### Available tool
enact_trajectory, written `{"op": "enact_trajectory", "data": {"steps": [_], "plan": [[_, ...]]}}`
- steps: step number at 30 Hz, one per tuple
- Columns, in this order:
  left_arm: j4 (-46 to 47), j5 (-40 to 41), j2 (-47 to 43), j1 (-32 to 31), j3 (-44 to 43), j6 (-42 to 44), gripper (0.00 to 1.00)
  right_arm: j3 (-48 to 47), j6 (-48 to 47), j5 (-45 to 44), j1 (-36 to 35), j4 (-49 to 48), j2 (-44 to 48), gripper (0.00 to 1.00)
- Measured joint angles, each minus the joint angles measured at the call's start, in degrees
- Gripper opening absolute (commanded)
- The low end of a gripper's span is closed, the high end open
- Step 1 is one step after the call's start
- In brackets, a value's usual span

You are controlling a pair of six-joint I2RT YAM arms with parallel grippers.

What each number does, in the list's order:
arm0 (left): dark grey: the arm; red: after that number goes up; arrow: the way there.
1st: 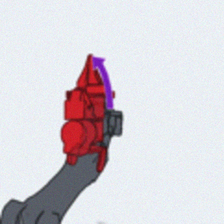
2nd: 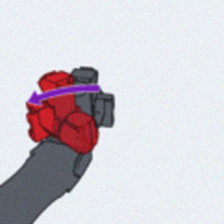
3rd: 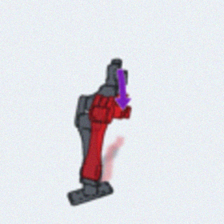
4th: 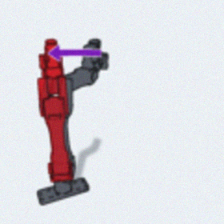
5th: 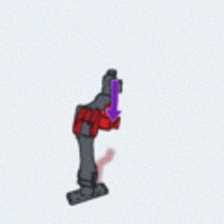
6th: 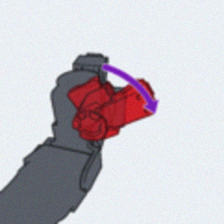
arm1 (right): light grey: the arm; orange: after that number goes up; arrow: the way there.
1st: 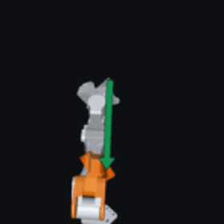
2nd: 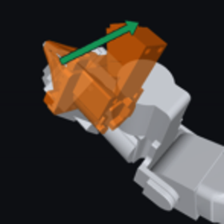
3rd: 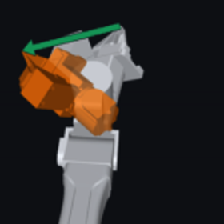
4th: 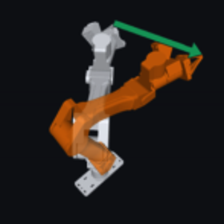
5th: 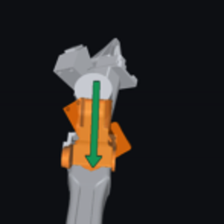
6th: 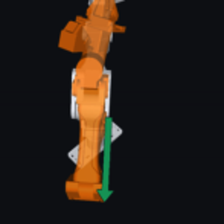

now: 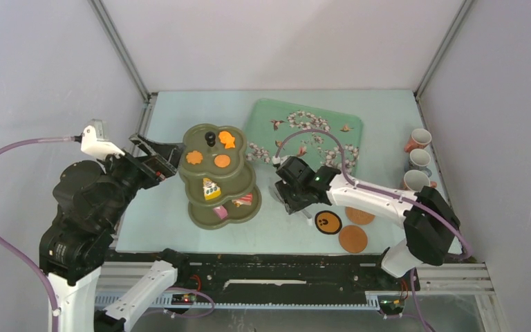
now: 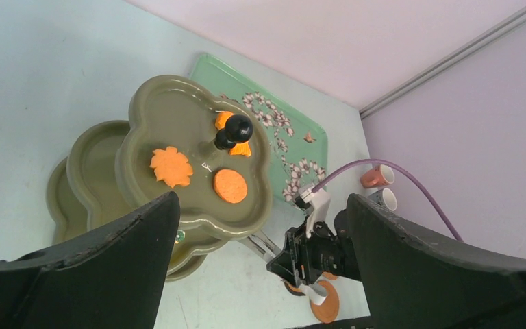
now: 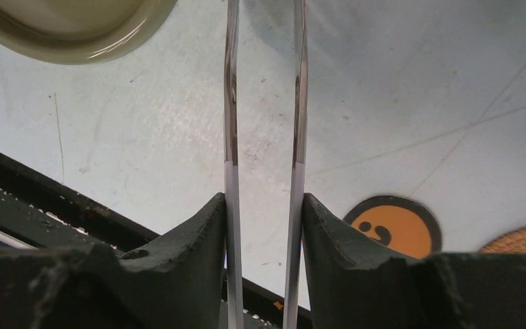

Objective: Serve the afternoon tea

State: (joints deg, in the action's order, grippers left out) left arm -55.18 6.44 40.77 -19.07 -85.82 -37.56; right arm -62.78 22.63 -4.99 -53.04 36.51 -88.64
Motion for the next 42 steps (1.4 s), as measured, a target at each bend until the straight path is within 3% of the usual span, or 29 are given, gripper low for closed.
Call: {"op": "enact_trajectory", "data": {"steps": [17, 23, 29, 32, 34, 42], "plan": [[-4.4, -0.6, 0.9, 0.0, 0.3, 0.0, 0.98, 4.0, 11.1, 1.2, -4.0, -8.2, -7.6, 0.50], [-4.5, -0.9, 0.3, 0.0, 0.6, 0.0, 0.98, 4.0, 14.1, 2.7, -4.1, -9.3, -8.4, 0.67], [-4.6, -1.1, -1.6, 0.0, 1.0, 0.0, 0.98, 4.0, 16.0, 5.3, -2.9, -9.9, -8.4, 0.70], [-4.6, -1.1, -3.4, 0.0, 1.7, 0.0, 0.98, 4.0, 16.5, 5.9, -2.1, -10.0, -8.4, 0.77], [-4.7, -1.1, -4.7, 0.0, 2.3, 0.0, 0.98, 4.0, 16.8, 6.3, -1.6, -10.0, -8.0, 0.82], [-6.2, -3.1, -6.7, 0.0, 2.6, 2.1, 0.98, 4.0, 17.0, 4.6, 1.6, -6.6, 3.2, 0.83]]}}
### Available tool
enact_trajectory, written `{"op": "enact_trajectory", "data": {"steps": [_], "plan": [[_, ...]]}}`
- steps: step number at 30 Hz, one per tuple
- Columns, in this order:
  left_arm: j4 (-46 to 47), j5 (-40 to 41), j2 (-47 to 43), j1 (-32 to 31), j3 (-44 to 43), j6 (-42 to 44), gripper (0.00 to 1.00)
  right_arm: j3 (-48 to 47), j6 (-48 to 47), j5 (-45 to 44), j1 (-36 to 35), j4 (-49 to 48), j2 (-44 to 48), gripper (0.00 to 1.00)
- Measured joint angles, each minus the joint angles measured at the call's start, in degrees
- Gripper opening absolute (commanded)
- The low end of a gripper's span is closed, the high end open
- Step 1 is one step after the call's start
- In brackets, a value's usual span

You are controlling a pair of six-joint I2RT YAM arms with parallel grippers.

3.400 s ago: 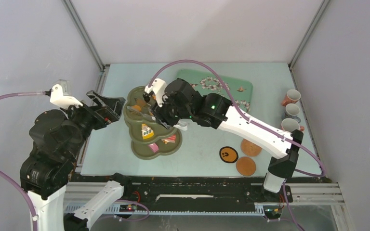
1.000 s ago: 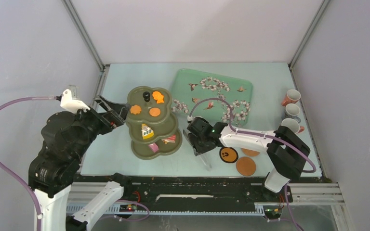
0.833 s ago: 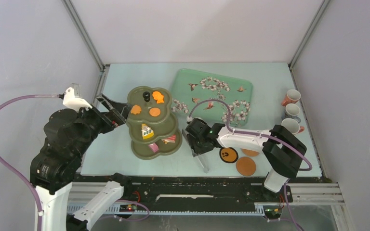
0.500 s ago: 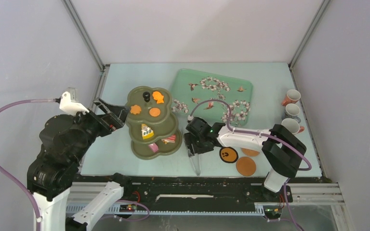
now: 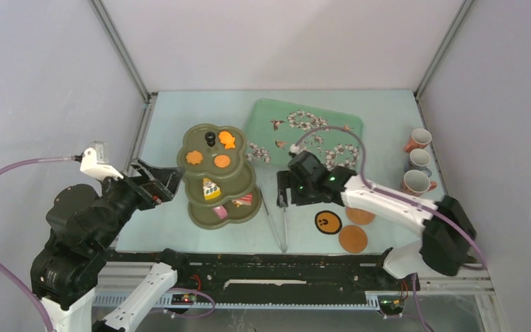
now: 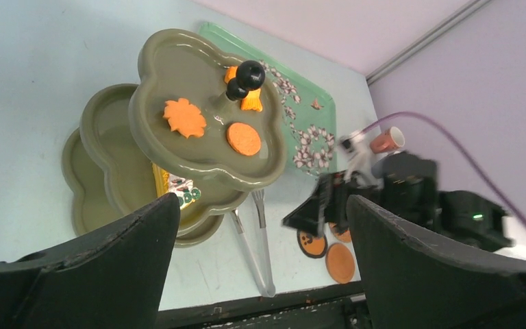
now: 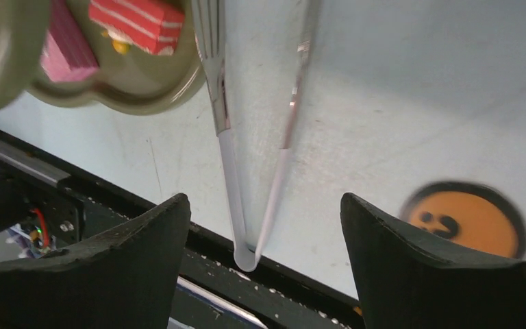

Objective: Serve the afternoon tea

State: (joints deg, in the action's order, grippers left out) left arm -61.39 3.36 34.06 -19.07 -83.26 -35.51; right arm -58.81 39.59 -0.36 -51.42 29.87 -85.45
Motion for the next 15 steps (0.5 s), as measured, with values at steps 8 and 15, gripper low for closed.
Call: {"op": "enact_trajectory", "data": {"steps": [8, 15], "plan": [[-2.8, -6.1, 2.3, 0.0, -3.9, 6.1, 0.98, -0.4, 0.7, -8.6, 8.7, 13.4, 20.1, 0.82], [-2.7, -8.4, -0.4, -1.4, -1.6, 9.3, 0.98, -0.6, 3.6, -11.1, 17.9, 25.2, 30.2, 0.81]]}}
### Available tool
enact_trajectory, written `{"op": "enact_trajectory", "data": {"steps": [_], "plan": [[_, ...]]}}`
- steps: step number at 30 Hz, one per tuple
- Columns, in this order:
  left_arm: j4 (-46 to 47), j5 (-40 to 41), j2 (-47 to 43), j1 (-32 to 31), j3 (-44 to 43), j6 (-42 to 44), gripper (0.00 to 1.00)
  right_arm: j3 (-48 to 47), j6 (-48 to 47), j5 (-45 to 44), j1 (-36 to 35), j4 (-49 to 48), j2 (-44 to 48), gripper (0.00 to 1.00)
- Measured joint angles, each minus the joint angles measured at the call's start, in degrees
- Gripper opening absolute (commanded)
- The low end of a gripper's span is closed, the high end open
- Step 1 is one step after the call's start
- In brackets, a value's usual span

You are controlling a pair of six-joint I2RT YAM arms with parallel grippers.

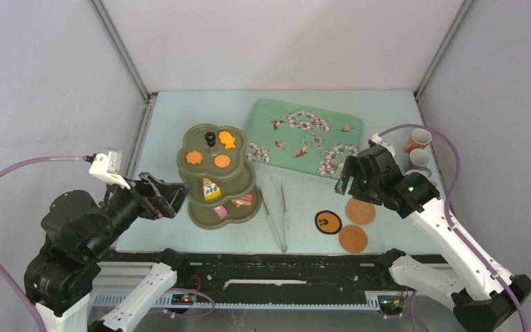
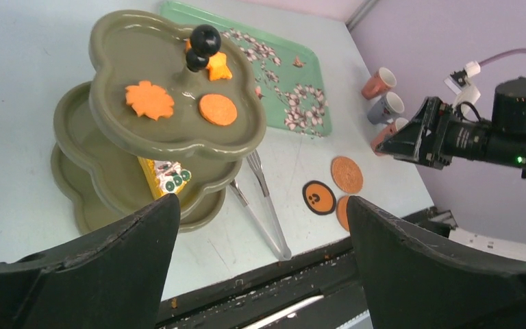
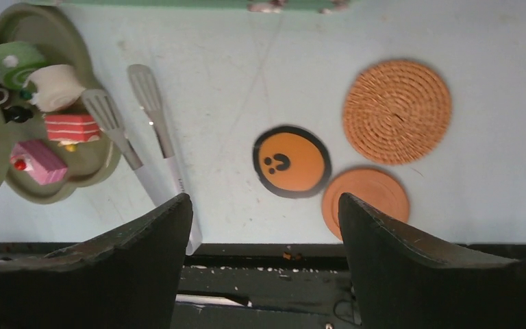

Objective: Serve the afternoon tea

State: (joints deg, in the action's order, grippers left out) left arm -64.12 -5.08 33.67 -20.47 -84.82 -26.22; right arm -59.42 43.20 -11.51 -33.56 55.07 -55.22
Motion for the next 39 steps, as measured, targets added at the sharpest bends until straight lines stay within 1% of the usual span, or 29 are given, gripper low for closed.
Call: {"op": "enact_trajectory", "data": {"steps": [2, 4, 6, 9, 11, 13, 16, 19, 21, 25, 27, 31, 34, 39], "plan": [[0.2, -0.1, -0.9, -1.3, 1.0, 0.4, 0.98, 0.0, 1.2, -0.2, 1.6, 2.4, 0.8, 0.84], [0.4, 0.0, -1.1, -3.3, 1.6, 0.7, 0.98, 0.5, 1.9, 0.0, 2.4, 3.6, 1.4, 0.83], [0.7, 0.0, -1.0, -5.1, 1.6, 0.9, 0.98, 1.9, 2.1, 1.2, 3.3, 3.5, 1.8, 0.78], [0.6, 0.2, -0.8, -6.9, 1.3, 1.3, 0.98, 4.8, 2.0, 3.2, 4.0, 3.2, -0.5, 0.68], [0.5, 0.5, -0.5, -7.6, 0.7, 1.5, 0.98, 5.9, 2.1, 4.2, 3.9, 3.0, -3.9, 0.64], [0.5, 0.9, -0.2, -8.6, 0.3, 2.0, 0.98, 6.6, 2.3, 4.7, 2.9, 1.8, -8.8, 0.63], [0.3, 1.9, 0.2, -10.2, -0.1, 2.6, 0.98, 7.2, 2.4, 5.9, 0.4, -0.6, -13.6, 0.69], [0.1, 2.6, 1.6, -10.7, -0.9, 2.9, 0.98, 7.2, 2.5, 7.5, -3.3, -4.6, -16.0, 0.70], [-0.2, 3.4, 2.9, -10.7, -1.5, 3.1, 0.98, 7.2, 2.8, 8.8, -6.5, -8.5, -17.9, 0.69], [-1.2, 6.5, 7.4, -10.8, -5.6, 4.3, 0.98, 6.4, 5.1, 10.2, -13.0, -15.7, -24.3, 0.62], [-1.3, 7.8, 8.8, -10.8, -6.4, 4.9, 0.98, 4.6, 7.4, 9.5, -15.8, -17.7, -28.7, 0.57], [-1.7, 8.3, 10.2, -10.8, -7.1, 5.4, 0.98, 0.7, 9.7, 8.2, -19.4, -19.8, -36.9, 0.55], [-1.7, 8.7, 10.9, -11.3, -7.8, 5.8, 0.98, -2.0, 9.9, 6.9, -21.0, -20.3, -41.5, 0.42], [-1.8, 9.9, 10.5, -13.0, -7.9, 6.8, 0.98, -2.9, 10.6, 4.5, -21.9, -20.0, -44.4, 0.26]]}}
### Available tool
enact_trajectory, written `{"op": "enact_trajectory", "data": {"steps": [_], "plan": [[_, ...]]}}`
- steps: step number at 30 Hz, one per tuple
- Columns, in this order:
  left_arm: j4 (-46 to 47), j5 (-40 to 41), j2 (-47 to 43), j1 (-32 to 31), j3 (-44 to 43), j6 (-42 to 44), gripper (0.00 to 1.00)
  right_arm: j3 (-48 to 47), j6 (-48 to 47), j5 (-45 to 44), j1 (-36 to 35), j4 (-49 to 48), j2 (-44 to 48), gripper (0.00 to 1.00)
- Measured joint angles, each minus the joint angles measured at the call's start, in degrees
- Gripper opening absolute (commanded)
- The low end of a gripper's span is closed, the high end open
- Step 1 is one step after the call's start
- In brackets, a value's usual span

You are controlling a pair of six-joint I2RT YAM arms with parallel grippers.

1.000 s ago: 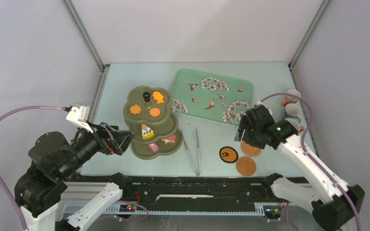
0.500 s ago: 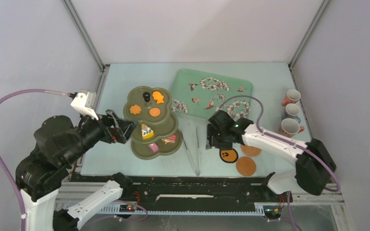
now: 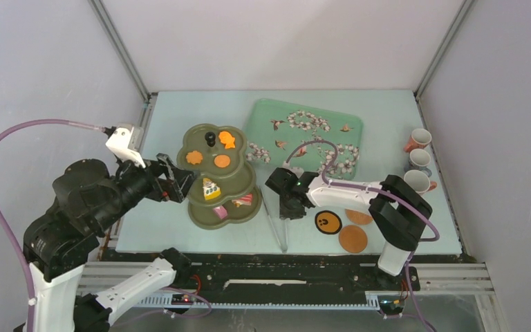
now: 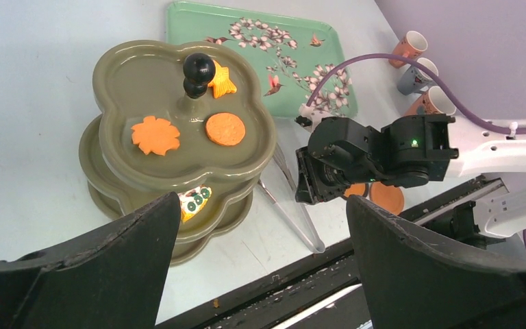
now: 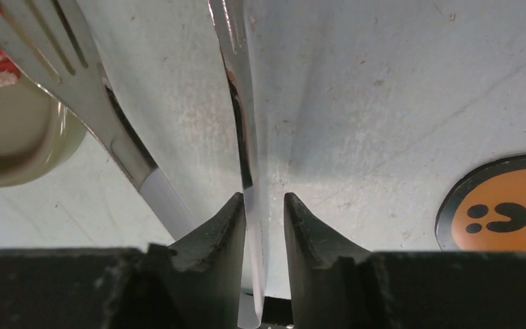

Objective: Serve the afternoon tea

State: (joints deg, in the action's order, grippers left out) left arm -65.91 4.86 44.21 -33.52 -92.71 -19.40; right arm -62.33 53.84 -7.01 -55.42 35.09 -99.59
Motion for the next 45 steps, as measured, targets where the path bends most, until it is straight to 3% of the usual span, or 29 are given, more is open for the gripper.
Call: {"op": "enact_trajectory", "data": {"steps": [7, 17, 20, 23, 29, 33, 36, 40, 45], "plan": [[0.0, 1.1, -1.4, -1.9, 0.1, 0.5, 0.98, -1.2, 0.1, -3.9, -0.9, 0.7, -1.8, 0.00], [0.1, 3.3, -2.9, -2.0, 0.4, 0.4, 0.98, -2.6, -1.9, -6.8, 0.6, 7.5, 2.8, 0.00], [0.1, 4.0, -4.1, -2.0, 1.2, 0.3, 0.98, -2.8, -3.4, -7.8, 5.5, 9.0, 8.2, 0.00], [0.1, 4.2, -4.3, -2.0, 1.2, 0.4, 0.98, -4.9, -6.0, -7.2, 14.7, 9.4, 10.0, 0.00], [-1.4, 5.4, -3.9, -2.0, 0.1, 0.4, 0.98, -18.6, -9.9, -7.4, 30.5, 15.0, -2.6, 0.01], [-2.0, 5.7, -3.7, -2.0, -1.3, 0.5, 0.98, -27.3, -12.4, -8.1, 33.4, 19.3, -11.8, 0.09], [-2.3, 6.0, -3.7, -2.1, -1.6, 0.7, 0.98, -33.3, -14.1, -8.2, 33.6, 22.6, -17.4, 0.23], [-2.4, 6.1, -3.3, -2.1, -1.6, 1.5, 0.98, -37.2, -15.9, -7.6, 33.9, 24.4, -20.9, 0.41], [-2.4, 6.0, -2.5, -2.1, -1.6, 2.0, 0.98, -37.6, -17.5, -6.2, 34.6, 25.8, -21.0, 0.55]]}}
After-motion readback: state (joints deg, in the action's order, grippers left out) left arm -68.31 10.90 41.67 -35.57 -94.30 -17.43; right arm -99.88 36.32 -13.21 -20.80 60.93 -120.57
